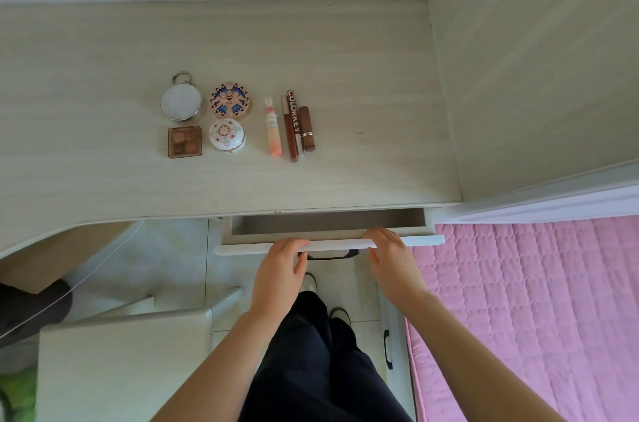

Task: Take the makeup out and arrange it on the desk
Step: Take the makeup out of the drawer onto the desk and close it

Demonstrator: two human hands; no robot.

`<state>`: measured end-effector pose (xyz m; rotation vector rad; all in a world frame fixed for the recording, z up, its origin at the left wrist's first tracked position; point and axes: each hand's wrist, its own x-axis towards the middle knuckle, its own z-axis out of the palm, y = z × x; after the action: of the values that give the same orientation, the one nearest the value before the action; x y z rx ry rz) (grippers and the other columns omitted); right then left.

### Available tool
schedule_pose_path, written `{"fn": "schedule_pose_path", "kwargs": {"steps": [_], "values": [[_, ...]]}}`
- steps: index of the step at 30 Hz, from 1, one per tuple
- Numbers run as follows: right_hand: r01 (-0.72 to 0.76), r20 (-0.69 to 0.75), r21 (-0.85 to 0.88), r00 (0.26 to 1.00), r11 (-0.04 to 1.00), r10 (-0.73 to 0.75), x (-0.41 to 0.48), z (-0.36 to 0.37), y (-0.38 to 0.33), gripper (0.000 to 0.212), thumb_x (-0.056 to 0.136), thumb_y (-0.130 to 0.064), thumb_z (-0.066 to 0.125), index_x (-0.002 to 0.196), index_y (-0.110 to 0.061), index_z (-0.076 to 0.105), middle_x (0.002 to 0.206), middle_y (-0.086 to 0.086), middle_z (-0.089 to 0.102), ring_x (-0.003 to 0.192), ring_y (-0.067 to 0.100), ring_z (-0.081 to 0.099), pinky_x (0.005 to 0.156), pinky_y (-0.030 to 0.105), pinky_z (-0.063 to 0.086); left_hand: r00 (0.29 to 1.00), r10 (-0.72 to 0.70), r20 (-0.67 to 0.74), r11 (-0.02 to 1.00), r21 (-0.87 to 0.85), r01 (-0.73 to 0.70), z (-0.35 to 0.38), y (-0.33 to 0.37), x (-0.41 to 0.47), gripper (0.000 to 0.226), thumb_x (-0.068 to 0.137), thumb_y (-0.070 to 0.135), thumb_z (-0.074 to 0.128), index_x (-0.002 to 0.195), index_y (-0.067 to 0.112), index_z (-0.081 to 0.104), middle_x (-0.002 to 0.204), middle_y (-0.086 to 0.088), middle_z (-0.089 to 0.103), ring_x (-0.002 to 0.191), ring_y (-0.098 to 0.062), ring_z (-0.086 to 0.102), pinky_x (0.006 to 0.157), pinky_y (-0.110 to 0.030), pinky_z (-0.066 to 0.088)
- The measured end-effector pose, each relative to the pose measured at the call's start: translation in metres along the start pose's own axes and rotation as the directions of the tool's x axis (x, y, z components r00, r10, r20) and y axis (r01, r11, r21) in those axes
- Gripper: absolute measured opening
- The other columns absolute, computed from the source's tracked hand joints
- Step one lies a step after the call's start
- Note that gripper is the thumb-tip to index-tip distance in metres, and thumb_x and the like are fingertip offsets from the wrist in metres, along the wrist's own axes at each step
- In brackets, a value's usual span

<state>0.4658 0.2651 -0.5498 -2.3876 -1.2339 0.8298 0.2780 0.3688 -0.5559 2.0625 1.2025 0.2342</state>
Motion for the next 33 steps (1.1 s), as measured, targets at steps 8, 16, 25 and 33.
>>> {"fn": "schedule_pose_path", "kwargs": {"steps": [8,16,25,33], "values": [[-0.528,-0.007,0.527,0.781,0.666,0.624,-0.014,0.010,0.002,0.013,0.090,-0.015,0.047,0.100,-0.017,0.055,0.088,-0.002,0.059,0.088,0.020,0.060,0.060,0.023,0.044,0.550,-0.687,0.475,0.190,-0.613,0.767,-0.009,-0.001,0.000,0.021,0.096,0.023,0.055,0.107,0.004,0.056,0.101,-0.014,0.069,0.085,-0.028,0.071,0.075,-0.034,0.056],[-0.604,0.415,0.796,0.518,-0.023,0.748,0.030,-0.001,0.020,0.018,0.088,-0.006,0.062,0.103,-0.002,0.053,0.097,0.016,0.062,0.083,0.033,0.066,0.071,0.042,0.059,0.423,-0.669,0.611,-0.373,-0.768,0.521,-0.026,-0.003,0.036,0.032,0.097,0.012,0.053,0.124,-0.003,0.049,0.112,-0.026,0.060,0.108,-0.040,0.060,0.095,-0.048,0.049],[-0.482,0.441,0.856,0.497,-0.184,0.747,0.057,-0.015,0.014,0.019,0.087,0.015,0.041,0.096,0.004,0.054,0.100,0.027,0.061,0.079,0.042,0.064,0.082,0.060,0.052,0.399,-0.700,0.593,-0.400,-0.788,0.469,-0.024,-0.004,0.055,0.030,0.102,0.016,0.042,0.126,0.000,0.048,0.124,-0.025,0.054,0.112,-0.042,0.056,0.094,-0.054,0.048],[-0.437,0.446,0.870,0.504,-0.227,0.740,0.079,-0.023,0.007,0.029,0.087,0.017,0.041,0.112,0.005,0.049,0.100,0.023,0.059,0.083,0.040,0.061,0.069,0.054,0.053,0.410,-0.676,0.612,-0.474,-0.788,0.393,-0.026,-0.003,0.078,0.040,0.103,0.029,0.039,0.127,-0.003,0.044,0.123,-0.028,0.053,0.112,-0.040,0.055,0.095,-0.052,0.047]]}}
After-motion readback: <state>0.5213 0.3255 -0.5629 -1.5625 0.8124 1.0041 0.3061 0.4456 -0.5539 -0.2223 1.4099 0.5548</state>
